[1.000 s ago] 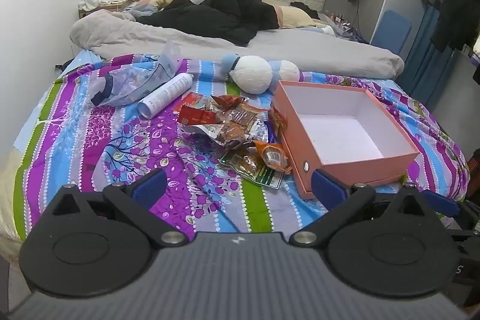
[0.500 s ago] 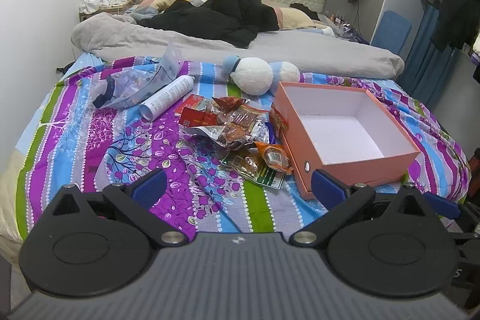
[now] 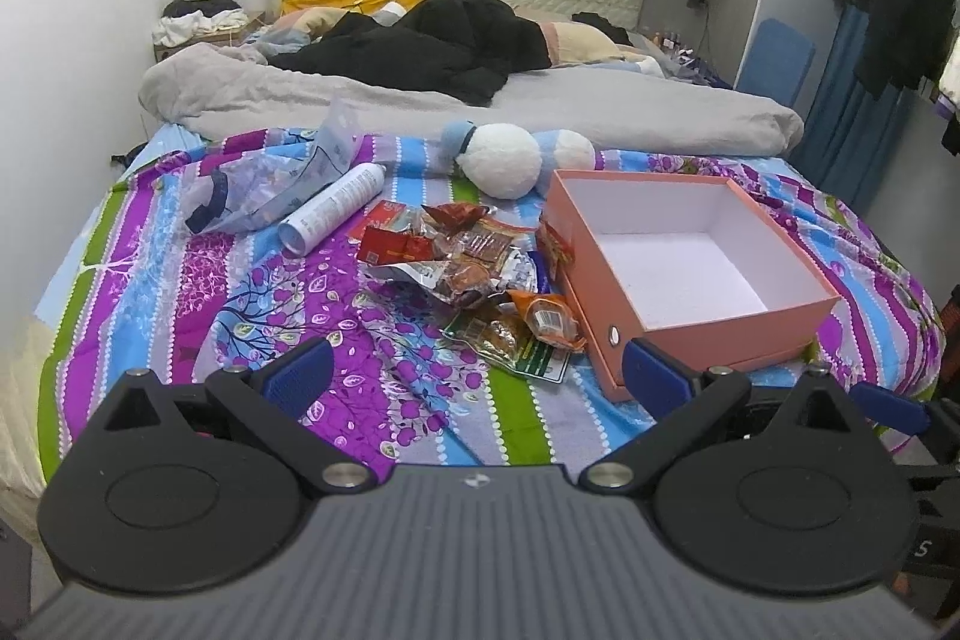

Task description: Organize snacks

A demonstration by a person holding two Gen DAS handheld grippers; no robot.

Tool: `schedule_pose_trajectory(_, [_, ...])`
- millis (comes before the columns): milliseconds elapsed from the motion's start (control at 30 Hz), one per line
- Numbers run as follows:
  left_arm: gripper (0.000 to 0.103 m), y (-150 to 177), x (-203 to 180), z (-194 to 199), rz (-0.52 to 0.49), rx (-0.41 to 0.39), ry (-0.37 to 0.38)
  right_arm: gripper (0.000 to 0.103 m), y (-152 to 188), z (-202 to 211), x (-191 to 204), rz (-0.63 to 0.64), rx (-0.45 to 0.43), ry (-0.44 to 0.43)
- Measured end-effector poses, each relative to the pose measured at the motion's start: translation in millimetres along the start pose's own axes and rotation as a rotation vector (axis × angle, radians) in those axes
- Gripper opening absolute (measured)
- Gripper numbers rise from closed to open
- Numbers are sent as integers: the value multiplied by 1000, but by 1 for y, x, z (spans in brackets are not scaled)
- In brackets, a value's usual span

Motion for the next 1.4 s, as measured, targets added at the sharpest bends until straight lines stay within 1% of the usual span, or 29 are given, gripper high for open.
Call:
schedule_pose_trajectory(267, [103, 2, -2, 5, -10, -8, 3, 103, 3, 2, 1, -12, 9, -10])
schedule_pose_trajectory(600, [103, 3, -2, 4, -14, 1, -1, 103, 7, 2, -2, -25, 18, 13])
schedule_pose_trajectory(700, [103, 5, -3, 3, -15, 3, 3, 103, 6, 3, 1, -14, 2, 0])
schedule_pose_trajectory(800, [103, 6, -2, 2, -11, 8, 10, 103, 7, 4, 6, 26, -22, 25])
schedule_pose_trajectory(867, [103, 7, -1, 0, -14, 12, 10, 103, 9, 4, 5, 26, -28, 42])
schedule_pose_trajectory(1167, [103, 12, 2, -6, -18, 26, 8, 103, 18, -7, 5, -2, 7, 16])
schedule_pose_trajectory(1267, [103, 14, 5, -8, -6, 29, 10, 100, 20, -9, 3, -17, 12, 3])
schedule_pose_trajectory(1400, [103, 15, 5, -10, -21, 33, 5, 100, 22, -10, 5, -17, 5, 6])
Point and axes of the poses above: each gripper's, at about its wrist camera, not at the fingertips, and z roughly against the way its jaws point, x to its left, y to its underside, the point moved 9 cm from there along -z, roughly the way its jaws point, and after that the axes turned 11 degrees about x, right-handed, at the moved point
